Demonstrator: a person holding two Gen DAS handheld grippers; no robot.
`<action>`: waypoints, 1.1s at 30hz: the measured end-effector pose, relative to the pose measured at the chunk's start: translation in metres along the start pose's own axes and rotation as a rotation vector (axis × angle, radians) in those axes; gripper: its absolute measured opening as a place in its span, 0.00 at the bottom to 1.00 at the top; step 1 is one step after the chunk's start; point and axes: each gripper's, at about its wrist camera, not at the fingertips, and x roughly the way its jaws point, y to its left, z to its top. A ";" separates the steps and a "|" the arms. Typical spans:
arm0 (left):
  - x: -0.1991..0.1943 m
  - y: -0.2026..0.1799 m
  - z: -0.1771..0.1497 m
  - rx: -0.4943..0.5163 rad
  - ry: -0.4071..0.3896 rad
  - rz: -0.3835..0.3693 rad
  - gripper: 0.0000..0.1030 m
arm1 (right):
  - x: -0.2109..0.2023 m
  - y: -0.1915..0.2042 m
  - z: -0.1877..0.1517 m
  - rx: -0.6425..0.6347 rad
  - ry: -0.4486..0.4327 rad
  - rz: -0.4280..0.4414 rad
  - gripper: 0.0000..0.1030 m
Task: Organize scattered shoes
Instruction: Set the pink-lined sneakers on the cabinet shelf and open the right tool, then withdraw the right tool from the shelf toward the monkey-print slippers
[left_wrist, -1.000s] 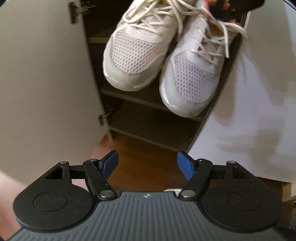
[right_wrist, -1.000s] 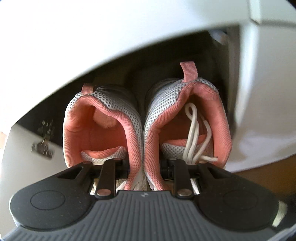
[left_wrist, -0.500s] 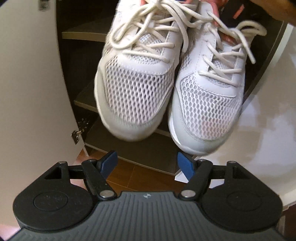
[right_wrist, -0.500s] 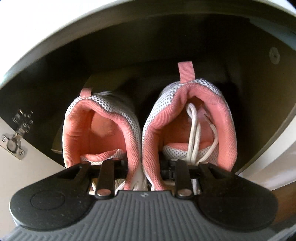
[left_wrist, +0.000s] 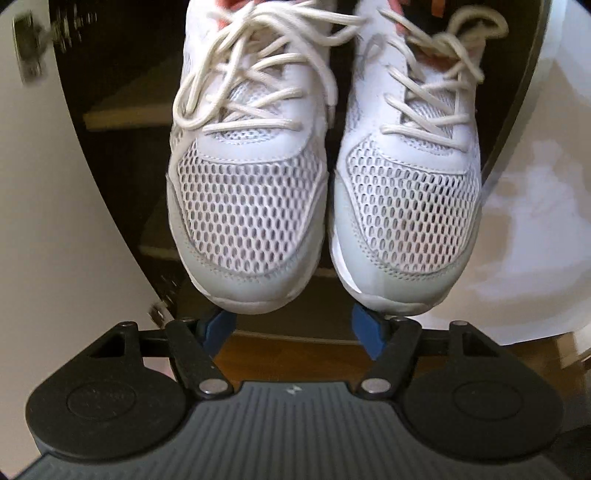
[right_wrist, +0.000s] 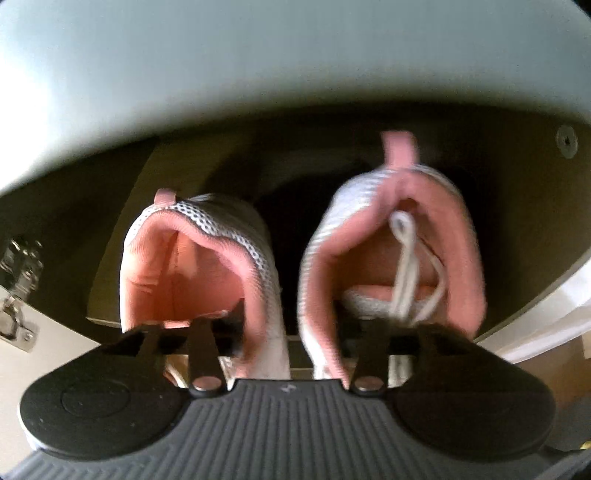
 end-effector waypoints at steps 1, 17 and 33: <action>0.000 0.000 0.003 0.010 -0.004 -0.001 0.66 | -0.001 -0.002 -0.001 -0.026 -0.023 0.009 0.76; 0.017 0.000 0.069 0.196 -0.068 -0.005 0.61 | -0.008 -0.018 -0.023 -0.418 -0.365 0.110 0.98; 0.051 -0.001 0.081 0.486 0.008 0.019 0.62 | -0.073 -0.059 -0.078 -0.520 -0.229 0.213 0.46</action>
